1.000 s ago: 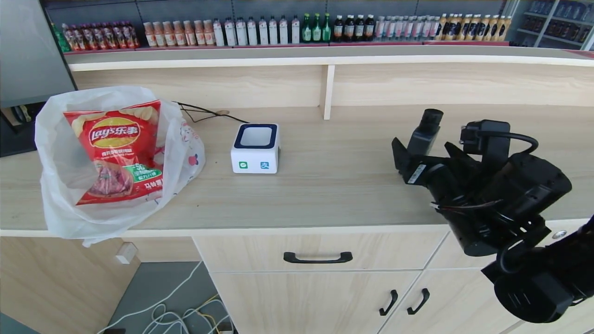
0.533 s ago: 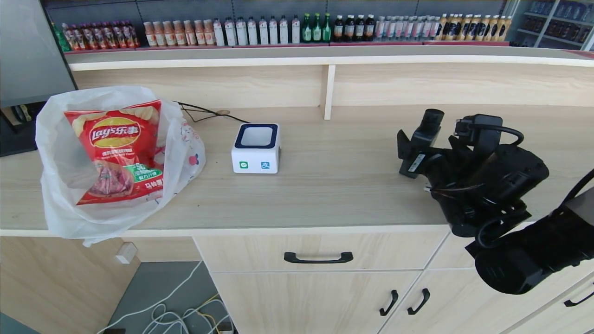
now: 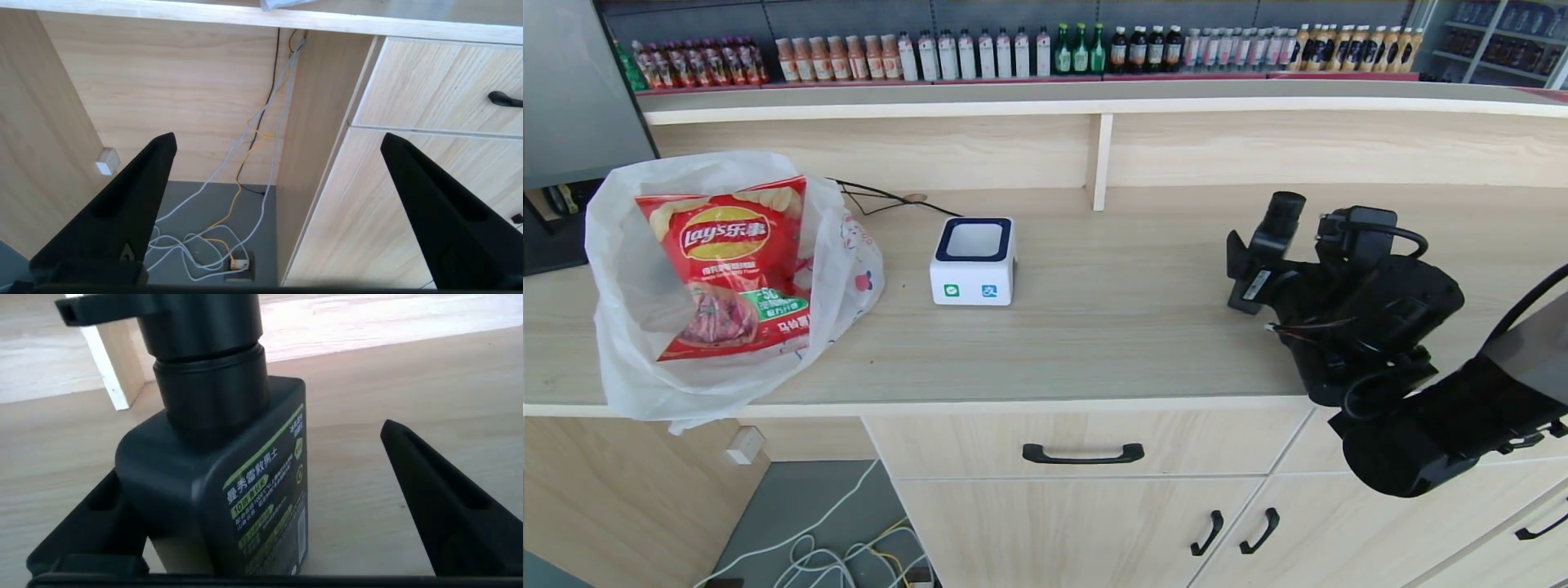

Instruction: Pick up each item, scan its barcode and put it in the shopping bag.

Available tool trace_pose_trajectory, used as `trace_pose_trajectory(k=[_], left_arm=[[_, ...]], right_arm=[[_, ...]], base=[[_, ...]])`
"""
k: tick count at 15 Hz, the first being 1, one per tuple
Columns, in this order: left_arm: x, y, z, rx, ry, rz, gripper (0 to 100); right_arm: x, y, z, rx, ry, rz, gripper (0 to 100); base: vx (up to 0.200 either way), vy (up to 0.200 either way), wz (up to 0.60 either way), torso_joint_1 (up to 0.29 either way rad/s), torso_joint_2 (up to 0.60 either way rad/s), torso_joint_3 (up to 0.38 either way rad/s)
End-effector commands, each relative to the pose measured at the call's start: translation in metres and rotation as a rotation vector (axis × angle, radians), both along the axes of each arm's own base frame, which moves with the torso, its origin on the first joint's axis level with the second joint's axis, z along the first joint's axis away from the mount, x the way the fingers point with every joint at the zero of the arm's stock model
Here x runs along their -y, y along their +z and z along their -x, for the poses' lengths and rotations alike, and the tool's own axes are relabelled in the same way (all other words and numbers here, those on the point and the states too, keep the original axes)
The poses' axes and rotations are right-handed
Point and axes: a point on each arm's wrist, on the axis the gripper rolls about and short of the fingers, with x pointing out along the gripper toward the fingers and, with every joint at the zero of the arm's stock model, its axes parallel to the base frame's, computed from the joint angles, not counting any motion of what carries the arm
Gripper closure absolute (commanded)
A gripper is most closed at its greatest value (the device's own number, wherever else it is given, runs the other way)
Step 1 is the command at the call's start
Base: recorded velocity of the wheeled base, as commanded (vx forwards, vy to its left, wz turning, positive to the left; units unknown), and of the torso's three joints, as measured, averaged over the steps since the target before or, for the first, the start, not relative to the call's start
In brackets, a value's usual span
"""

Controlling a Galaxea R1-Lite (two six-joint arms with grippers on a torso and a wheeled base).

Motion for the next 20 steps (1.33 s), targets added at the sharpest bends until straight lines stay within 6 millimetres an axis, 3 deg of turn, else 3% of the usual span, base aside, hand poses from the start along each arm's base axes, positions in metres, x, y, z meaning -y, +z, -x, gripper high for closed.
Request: trace_pose_trajectory(k=[1, 17, 18, 20], left_arm=[[0.0, 0.0, 0.0, 0.0, 0.0, 0.0, 0], [0.0, 0.0, 0.0, 0.0, 0.0, 0.0, 0], [0.0, 0.0, 0.0, 0.0, 0.0, 0.0, 0], [0.0, 0.0, 0.0, 0.0, 0.0, 0.0, 0]], right_arm=[[0.0041, -0.0044, -0.0015, -0.014, -0.012, 0.004, 0], [0.0062, -0.0119, -0.0051, -0.024, -0.015, 0.014, 0], [0.0063, -0.0124, -0.0049, -0.027, -0.016, 0.016, 100], [0.0065, -0.0118, -0.0041, -0.025, -0.015, 0.014, 100]], base=[[0.0, 0.0, 0.0, 0.0, 0.0, 0.0], [0.0, 0.0, 0.0, 0.0, 0.0, 0.0], [0.0, 0.0, 0.0, 0.0, 0.0, 0.0], [0.0, 0.0, 0.0, 0.0, 0.0, 0.0]])
